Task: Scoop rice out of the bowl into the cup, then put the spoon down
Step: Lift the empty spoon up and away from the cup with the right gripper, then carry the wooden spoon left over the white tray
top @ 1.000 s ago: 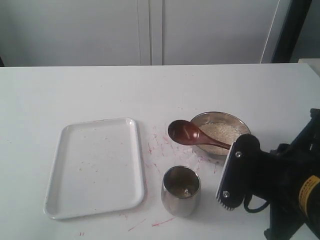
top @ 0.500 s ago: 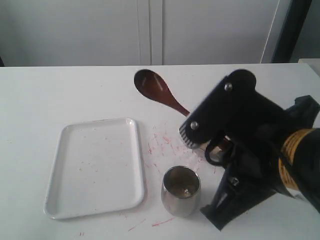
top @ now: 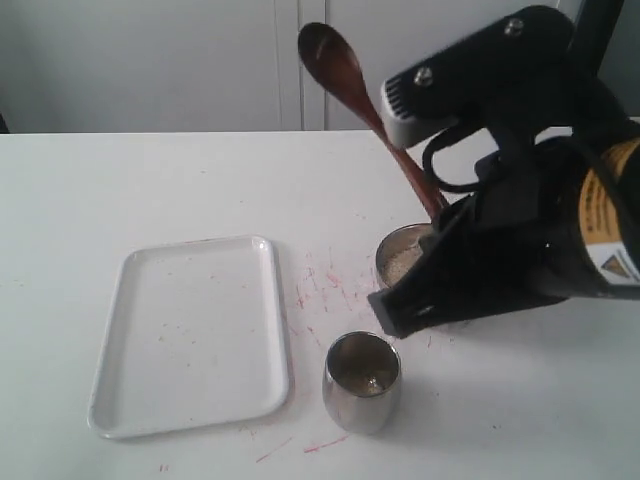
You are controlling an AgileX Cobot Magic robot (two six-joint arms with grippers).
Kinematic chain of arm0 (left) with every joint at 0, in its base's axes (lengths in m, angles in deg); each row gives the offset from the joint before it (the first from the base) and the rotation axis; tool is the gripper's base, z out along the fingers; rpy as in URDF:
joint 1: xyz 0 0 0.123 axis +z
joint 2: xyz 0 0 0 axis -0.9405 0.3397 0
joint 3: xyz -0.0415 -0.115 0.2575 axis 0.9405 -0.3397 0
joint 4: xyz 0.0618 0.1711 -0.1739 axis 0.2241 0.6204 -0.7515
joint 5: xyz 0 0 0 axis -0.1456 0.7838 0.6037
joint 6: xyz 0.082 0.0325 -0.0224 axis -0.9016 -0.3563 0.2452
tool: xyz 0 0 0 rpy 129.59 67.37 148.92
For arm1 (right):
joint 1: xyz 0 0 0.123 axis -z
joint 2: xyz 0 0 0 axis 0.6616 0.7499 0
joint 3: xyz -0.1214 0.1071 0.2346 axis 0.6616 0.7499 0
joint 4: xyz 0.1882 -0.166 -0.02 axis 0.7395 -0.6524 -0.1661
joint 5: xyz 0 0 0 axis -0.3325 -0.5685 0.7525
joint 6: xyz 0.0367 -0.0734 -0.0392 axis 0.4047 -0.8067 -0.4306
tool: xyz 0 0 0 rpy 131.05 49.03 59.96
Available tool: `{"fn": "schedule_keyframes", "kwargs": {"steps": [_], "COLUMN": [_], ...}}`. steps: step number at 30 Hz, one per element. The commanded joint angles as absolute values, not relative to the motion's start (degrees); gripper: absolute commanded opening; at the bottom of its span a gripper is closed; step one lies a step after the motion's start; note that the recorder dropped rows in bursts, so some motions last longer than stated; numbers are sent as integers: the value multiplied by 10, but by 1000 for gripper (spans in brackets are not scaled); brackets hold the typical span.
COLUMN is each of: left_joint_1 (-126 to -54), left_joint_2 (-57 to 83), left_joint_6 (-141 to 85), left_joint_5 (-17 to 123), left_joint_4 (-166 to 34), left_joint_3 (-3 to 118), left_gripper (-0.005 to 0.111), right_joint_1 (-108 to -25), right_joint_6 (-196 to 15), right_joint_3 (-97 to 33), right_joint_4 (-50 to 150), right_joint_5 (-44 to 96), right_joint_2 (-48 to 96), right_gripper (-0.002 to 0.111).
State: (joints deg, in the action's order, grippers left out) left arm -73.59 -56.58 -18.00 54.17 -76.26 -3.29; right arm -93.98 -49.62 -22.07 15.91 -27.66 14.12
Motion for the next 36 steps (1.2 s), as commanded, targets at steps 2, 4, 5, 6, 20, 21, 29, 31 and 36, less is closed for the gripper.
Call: {"fn": "schedule_keyframes", "kwargs": {"steps": [2,4,5,6,20,21,29,31,36], "left_joint_1": [-737,-737,-737,-737,-737,-737,-737,-737,-737], "left_joint_2": [-568,-568,-568,-568,-568,-568,-568,-568,-568], "left_joint_6": [-179,-179,-179,-179,-179,-179,-179,-179,-179], "left_joint_5": [540,540,540,540,540,540,540,540,540], "left_joint_4": [-768,-768,-768,-768,-768,-768,-768,-768,-768], "left_joint_3": [-31,-31,-31,-31,-31,-31,-31,-31,-31], "left_gripper": [14,14,14,14,14,14,14,14,14], "right_joint_1": [-878,-861,-854,-848,-835,-835,-835,-835,-835], "right_joint_6": [-500,-529,-545,-569,-725,-746,-794,-801,-822], "right_joint_3": [-243,-258,-265,-274,-437,-452,-514,-534,-559], "right_joint_4": [251,297,318,346,539,565,578,579,579], "right_joint_5": [-209,-194,-193,-193,-224,-231,-295,-323,-361], "right_joint_2": [145,158,168,180,392,416,522,547,576], "right_gripper": [0,0,0,0,0,0,0,0,0]}}
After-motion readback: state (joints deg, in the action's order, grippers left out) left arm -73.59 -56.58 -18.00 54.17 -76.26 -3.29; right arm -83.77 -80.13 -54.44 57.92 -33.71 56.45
